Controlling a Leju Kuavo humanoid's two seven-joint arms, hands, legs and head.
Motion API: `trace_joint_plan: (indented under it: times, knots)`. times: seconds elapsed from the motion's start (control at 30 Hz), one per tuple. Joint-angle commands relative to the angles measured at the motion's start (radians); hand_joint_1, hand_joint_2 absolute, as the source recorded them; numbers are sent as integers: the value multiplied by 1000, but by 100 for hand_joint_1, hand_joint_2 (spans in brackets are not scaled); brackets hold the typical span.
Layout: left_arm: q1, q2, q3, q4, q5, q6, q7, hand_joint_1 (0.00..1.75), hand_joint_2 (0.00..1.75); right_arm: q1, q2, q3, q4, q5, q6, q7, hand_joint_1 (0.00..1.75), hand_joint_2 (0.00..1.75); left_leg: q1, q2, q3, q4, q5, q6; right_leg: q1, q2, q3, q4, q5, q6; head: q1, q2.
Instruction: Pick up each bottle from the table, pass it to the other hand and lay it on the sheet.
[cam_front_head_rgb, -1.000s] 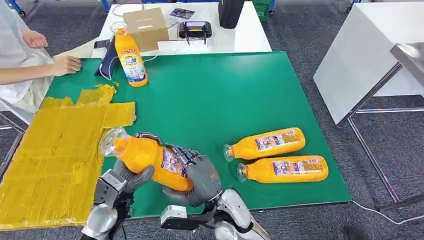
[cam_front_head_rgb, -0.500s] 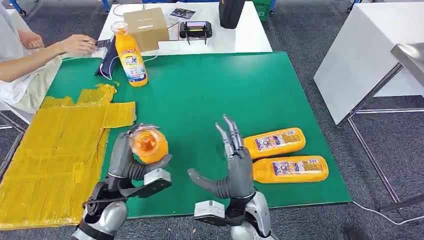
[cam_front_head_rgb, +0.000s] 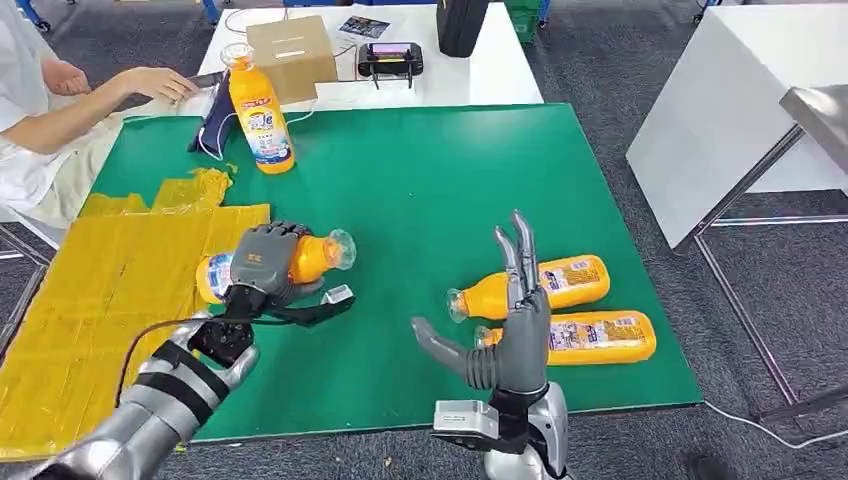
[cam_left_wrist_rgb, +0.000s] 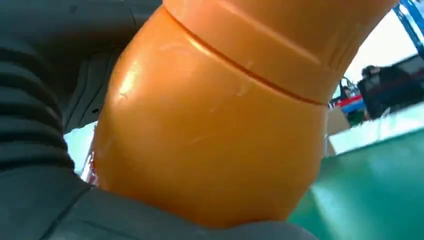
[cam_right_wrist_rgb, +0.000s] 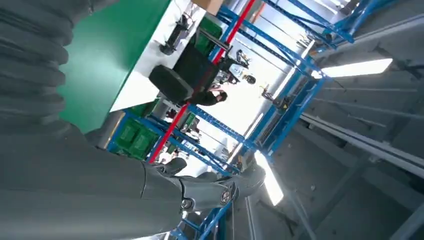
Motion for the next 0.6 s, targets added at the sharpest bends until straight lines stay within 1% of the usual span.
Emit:
trace_joint_plan:
  times: [0.03, 0.07, 0.1, 0.13, 0.17, 0.2, 0.23, 0.27, 0.3, 0.4, 0.47, 0.5, 0.53, 0.57, 0.6]
  knots:
    - [-164, 38, -193, 262, -3, -50, 47, 175, 175, -25, -17, -18, 2, -8, 4, -5, 0, 175, 2, -4, 5, 1, -3, -1, 0, 6, 6, 0, -3, -2, 0, 0]
    - [-187, 46, -197, 299, -3, -83, 54, 175, 175, -28, -17, -17, 5, -12, 5, -6, 0, 175, 1, -3, 3, 0, -1, -1, 0, 3, 3, 0, -2, -1, 0, 0]
    - [-205, 48, -196, 337, -3, -82, 47, 175, 175, -29, -16, -17, 9, -15, 5, -7, 0, 175, 2, -4, 5, 1, -3, -1, 1, 5, 5, 0, -3, -2, 0, 0]
    - [-227, 46, -188, 397, -3, -95, 41, 175, 175, -33, -16, -15, 14, -21, 7, -9, 0, 175, 2, -3, 2, 0, -1, -1, 1, 4, 3, 0, -2, -1, 0, 0]
    - [-247, 48, -179, 454, -3, -90, 23, 175, 175, -38, -17, -12, 23, -27, 11, -11, 0, 175, 2, -3, 4, 1, -3, -1, 1, 6, 5, 1, -3, -2, 0, 0]
    - [-254, 48, -169, 492, -3, -82, 9, 175, 175, -42, -18, -10, 29, -34, 11, -14, 0, 175, 2, -2, 2, 1, -2, -1, 1, 5, 2, 0, -1, -2, 0, 0]
    - [-259, 45, -152, 537, -3, -111, -15, 175, 175, -48, -20, -6, 36, -45, 16, -18, 0, 175, 2, -2, 3, 2, -3, -2, 1, 8, 4, 1, -2, -2, 0, 0]
    - [-252, 45, -129, 567, -2, -113, -34, 175, 175, -55, -20, -2, 45, -52, 17, -23, 0, 175, 2, 0, 2, 0, -1, -1, 1, 6, 2, 0, -1, -2, 0, 0]
    - [-247, 46, -125, 581, -3, -110, -38, 175, 175, -58, -21, -1, 49, -54, 16, -24, 0, 175, 2, 0, 4, 0, -2, -2, 1, 9, 3, 0, -1, -2, 0, 0]
    - [-225, 36, -81, 621, 20, -124, -40, 175, 175, -66, -28, 6, 61, -57, 17, -22, 0, 175, 2, -1, 4, -1, -1, -1, 0, 7, 4, -1, -1, -2, 0, 0]
    - [-212, 34, -44, 628, 32, -146, -54, 175, 175, -69, -29, 7, 66, -63, 16, -24, 0, 175, 3, -2, 7, 0, -4, -2, 1, 9, 7, 0, -3, -2, 0, 0]
    - [-208, 35, -33, 631, 37, -148, -57, 175, 175, -71, -30, 7, 68, -66, 17, -25, 0, 175, 2, -1, 4, 0, -2, -1, 1, 7, 4, 0, -2, -1, 0, 0]
    - [-206, 36, -32, 631, 37, -145, -58, 175, 175, -71, -30, 7, 68, -67, 17, -25, 0, 175, 3, -3, 6, 0, -4, -1, 1, 8, 7, -1, -3, -2, 0, 0]
    - [-206, 36, -32, 631, 37, -145, -58, 175, 175, -71, -30, 7, 68, -67, 17, -25, 0, 175, 1, -2, 5, -1, -2, -1, 0, 7, 5, -1, -2, -1, 0, 0]
    - [-206, 36, -32, 631, 37, -145, -58, 175, 175, -71, -30, 7, 68, -67, 17, -25, 0, 175, 2, -3, 7, 0, -3, -1, 0, 7, 8, -1, -4, -2, 1, 0]
